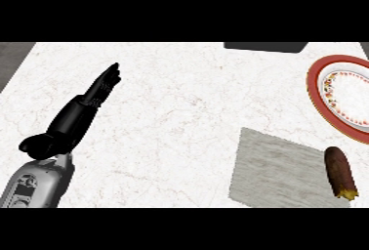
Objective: Pick the lemon from the placemat and place it in the plate
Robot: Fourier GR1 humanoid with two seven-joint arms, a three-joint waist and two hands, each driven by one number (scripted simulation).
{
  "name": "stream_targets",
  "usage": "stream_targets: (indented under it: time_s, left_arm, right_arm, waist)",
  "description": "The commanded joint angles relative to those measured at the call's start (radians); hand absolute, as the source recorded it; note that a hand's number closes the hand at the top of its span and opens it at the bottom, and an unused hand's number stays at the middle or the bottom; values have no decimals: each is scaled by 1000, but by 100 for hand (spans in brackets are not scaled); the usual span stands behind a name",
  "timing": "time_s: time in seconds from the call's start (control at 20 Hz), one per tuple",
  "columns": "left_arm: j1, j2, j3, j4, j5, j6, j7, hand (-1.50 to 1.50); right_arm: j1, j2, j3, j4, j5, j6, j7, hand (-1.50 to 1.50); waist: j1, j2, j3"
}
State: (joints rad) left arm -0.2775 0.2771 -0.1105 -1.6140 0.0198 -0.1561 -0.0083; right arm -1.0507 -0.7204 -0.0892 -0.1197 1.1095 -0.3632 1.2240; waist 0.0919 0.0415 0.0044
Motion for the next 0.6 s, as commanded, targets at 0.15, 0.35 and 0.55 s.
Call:
stream_targets:
  time_s: [0.15, 0.35, 0.55]
  left_arm:
    - [25, 4, 3, -9, 4, -9, -7, 0]
    - [13, 8, 4, -10, 11, -19, 6, 0]
    - [62, -14, -15, -18, -19, 9, -24, 0]
  right_arm:
    - [51, 63, -26, 6, 12, -298, 262, -150]
    - [63, 67, -11, -9, 45, -379, 261, -150]
    - [77, 95, 20, -37, 101, -482, 243, -150]
  waist:
    - [-4, -10, -2]
    - [-3, -8, -1]
    - [-3, -11, -3]
